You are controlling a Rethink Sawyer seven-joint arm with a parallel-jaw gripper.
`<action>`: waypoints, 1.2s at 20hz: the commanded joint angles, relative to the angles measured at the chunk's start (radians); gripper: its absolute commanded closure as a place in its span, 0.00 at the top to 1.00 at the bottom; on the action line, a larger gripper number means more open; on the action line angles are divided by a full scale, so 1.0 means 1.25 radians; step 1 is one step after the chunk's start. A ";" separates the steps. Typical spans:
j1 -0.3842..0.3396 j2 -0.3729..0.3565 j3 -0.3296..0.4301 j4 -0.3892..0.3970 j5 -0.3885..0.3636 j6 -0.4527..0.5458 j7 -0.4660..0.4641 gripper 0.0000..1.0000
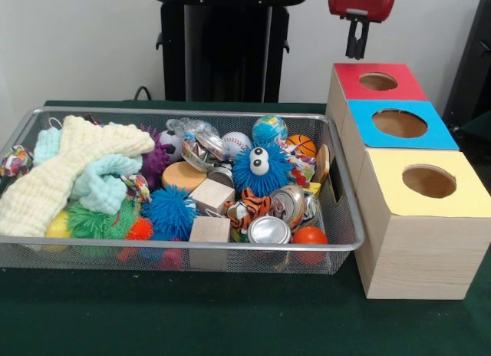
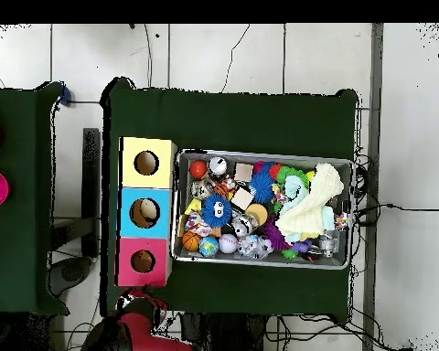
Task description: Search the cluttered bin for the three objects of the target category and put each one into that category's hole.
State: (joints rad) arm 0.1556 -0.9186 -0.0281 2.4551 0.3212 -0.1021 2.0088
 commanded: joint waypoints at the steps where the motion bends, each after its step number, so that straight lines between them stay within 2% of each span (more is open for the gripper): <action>1: -0.064 -0.012 0.007 -0.161 -0.008 0.150 0.048 0.00; 9: -0.120 -0.004 0.040 -0.184 -0.057 0.186 0.023 0.00; 15: -0.133 0.013 0.036 -0.220 -0.085 0.216 0.012 0.00; 24: -0.132 0.002 0.013 -0.274 -0.112 0.297 0.017 0.00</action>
State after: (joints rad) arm 0.0219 -0.9379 -0.0268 2.2529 0.2288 0.1151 2.0088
